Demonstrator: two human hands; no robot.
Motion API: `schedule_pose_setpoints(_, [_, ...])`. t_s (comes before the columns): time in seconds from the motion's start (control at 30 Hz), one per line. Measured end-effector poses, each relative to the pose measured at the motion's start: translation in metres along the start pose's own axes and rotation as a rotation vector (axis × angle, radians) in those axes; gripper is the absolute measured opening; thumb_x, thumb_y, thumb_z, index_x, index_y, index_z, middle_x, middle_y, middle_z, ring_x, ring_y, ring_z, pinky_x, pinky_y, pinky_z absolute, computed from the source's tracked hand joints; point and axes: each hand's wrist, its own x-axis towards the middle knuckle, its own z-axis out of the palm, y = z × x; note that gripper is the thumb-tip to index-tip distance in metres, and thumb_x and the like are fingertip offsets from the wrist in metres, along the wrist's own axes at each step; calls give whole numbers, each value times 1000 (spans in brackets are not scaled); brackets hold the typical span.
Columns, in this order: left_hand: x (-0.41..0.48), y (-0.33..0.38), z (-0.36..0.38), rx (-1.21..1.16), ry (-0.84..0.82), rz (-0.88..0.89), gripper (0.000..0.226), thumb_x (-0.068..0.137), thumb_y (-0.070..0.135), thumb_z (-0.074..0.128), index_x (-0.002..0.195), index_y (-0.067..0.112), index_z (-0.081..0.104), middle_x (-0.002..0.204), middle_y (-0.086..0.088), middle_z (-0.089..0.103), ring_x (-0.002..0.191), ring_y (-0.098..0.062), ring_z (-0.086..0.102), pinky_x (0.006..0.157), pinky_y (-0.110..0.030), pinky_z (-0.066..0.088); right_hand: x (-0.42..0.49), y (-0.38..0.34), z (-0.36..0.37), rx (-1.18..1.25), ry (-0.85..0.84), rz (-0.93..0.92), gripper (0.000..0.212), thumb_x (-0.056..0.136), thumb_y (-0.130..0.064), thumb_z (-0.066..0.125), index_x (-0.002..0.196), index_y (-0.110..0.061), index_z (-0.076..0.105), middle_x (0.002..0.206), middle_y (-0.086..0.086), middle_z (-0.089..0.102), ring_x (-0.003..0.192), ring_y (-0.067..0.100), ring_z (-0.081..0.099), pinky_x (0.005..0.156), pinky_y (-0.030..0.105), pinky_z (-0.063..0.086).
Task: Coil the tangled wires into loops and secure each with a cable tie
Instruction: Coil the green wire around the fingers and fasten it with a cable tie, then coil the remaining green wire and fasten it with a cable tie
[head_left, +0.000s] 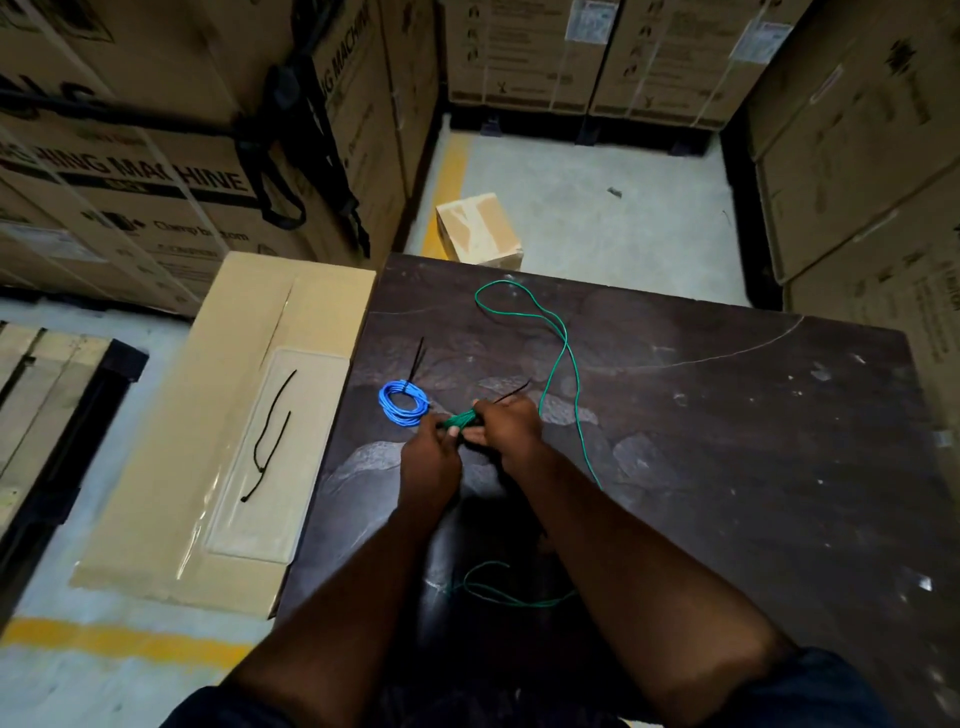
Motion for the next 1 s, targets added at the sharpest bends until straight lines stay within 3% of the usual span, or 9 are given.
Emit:
schedule_pose_setpoints(0.1, [4, -4, 1, -1, 31, -21, 21, 95, 23, 53, 109, 11, 62, 101, -15, 70, 97, -34, 63, 77, -34, 42, 2, -7, 0, 124, -106, 70, 11, 89, -3, 58, 88, -3, 47, 69, 21, 58, 37, 20, 62, 39, 27, 53])
schedule_pose_setpoints(0.33, [19, -6, 4, -106, 13, -291, 31, 97, 36, 47, 97, 10, 66, 101, -15, 70, 99, -33, 62, 83, -34, 43, 9, -11, 0, 21, -275, 60, 15, 87, -5, 64, 95, -3, 52, 78, 21, 63, 47, 18, 65, 50, 26, 57])
schedule_pose_setpoints(0.43, [26, -10, 10, -177, 37, -412, 34, 95, 39, 49, 99, 11, 68, 99, -14, 71, 99, -33, 63, 87, -37, 49, 18, -4, -3, -369, -194, -102, 3, 83, -7, 66, 81, -9, 65, 80, 26, 68, 44, 19, 58, 46, 30, 51])
schedule_pose_setpoints(0.5, [28, -10, 13, -241, 75, -456, 30, 93, 40, 53, 97, 13, 66, 89, -9, 72, 91, -27, 64, 83, -33, 48, 22, 0, -4, -579, -66, -247, 10, 77, -19, 71, 84, -11, 72, 79, 15, 72, 57, 21, 62, 57, 33, 52])
schedule_pose_setpoints(0.57, [27, -8, 14, -307, 109, -498, 31, 90, 42, 55, 92, 13, 64, 78, -3, 71, 80, -21, 64, 77, -29, 46, 22, 0, -5, -661, 3, -327, 15, 75, -24, 74, 87, -14, 75, 82, 7, 73, 74, 19, 66, 67, 29, 50])
schedule_pose_setpoints(0.67, [33, -20, 22, -362, 101, -532, 47, 75, 58, 47, 82, 16, 67, 73, -2, 72, 77, -23, 68, 78, -34, 53, 25, 2, -4, -668, 46, -337, 16, 75, -26, 75, 82, -12, 74, 80, 7, 72, 77, 21, 66, 63, 25, 44])
schedule_pose_setpoints(0.8, [31, -16, 25, -572, 114, -540, 29, 85, 31, 55, 62, 13, 59, 58, -9, 67, 53, -25, 63, 59, -36, 55, 27, 2, -3, -627, 68, -323, 20, 74, -25, 75, 77, -5, 71, 77, 12, 70, 76, 25, 65, 63, 30, 46])
schedule_pose_setpoints(0.9, [31, -17, 25, -706, 104, -528, 20, 82, 19, 52, 63, 18, 56, 60, -10, 63, 54, -23, 57, 56, -31, 48, 30, 4, 1, -524, 102, -293, 21, 71, -26, 76, 71, -13, 60, 81, 12, 69, 77, 26, 63, 68, 34, 50])
schedule_pose_setpoints(1.0, [29, -19, 23, -756, 130, -535, 16, 76, 18, 50, 62, 21, 57, 59, -6, 61, 53, -21, 54, 54, -28, 44, 53, 22, 9, -449, 80, -252, 33, 59, -42, 71, 65, -21, 46, 76, 10, 69, 71, 31, 68, 68, 45, 57])
